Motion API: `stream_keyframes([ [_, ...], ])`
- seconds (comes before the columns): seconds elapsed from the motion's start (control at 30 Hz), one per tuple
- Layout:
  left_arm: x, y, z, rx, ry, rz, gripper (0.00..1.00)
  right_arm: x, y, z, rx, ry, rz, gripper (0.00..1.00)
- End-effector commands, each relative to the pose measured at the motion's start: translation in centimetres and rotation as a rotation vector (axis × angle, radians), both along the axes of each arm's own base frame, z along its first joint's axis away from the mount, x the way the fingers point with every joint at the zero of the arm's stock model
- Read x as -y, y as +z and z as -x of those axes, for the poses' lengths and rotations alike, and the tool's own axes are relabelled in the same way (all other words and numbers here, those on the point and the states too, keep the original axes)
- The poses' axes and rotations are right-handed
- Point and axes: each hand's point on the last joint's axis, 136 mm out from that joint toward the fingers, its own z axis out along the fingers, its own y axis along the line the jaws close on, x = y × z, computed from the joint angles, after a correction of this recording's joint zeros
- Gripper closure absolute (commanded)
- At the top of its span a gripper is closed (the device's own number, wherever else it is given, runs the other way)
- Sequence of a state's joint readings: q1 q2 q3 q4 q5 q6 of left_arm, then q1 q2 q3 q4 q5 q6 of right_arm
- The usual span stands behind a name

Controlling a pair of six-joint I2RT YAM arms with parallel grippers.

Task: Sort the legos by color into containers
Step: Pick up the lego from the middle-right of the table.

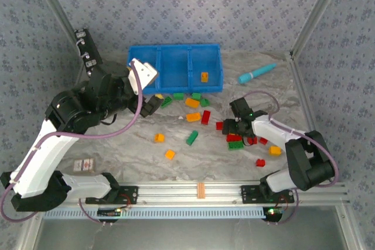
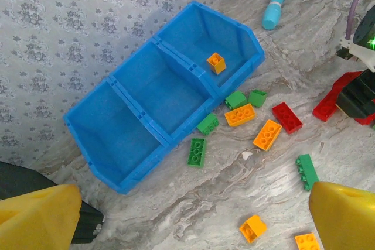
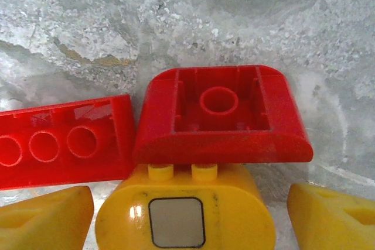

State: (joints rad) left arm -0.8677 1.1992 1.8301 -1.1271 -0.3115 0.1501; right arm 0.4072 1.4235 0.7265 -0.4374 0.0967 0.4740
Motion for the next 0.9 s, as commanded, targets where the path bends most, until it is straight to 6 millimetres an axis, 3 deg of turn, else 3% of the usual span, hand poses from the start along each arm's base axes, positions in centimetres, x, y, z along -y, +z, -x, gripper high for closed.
stream_keyframes([
  [0.0,-0.4,0.7,0.0,0.035,0.005,-0.02,0.0,0.6,0.4,-0.4,0.002,0.003,0.037,0.15],
  [0.33,-1.0,1.0,0.0,0.065,0.02,-0.038,0.0,0.8,-0.4,-0.5,-0.028,0.015,0.066,0.23],
  [0.53,-1.3,1.2,0.0,0.08,0.026,-0.041,0.0,0.6,-0.1,-1.1,-0.029,0.031,0.075,0.34],
  [0.7,-1.7,1.3,0.1,0.093,0.032,-0.043,0.0,0.5,0.9,-1.1,-0.029,0.046,0.08,0.44],
  [0.87,-2.0,1.4,0.3,0.105,0.034,-0.048,0.0,0.5,3.1,-0.1,-0.027,0.063,0.083,0.49],
])
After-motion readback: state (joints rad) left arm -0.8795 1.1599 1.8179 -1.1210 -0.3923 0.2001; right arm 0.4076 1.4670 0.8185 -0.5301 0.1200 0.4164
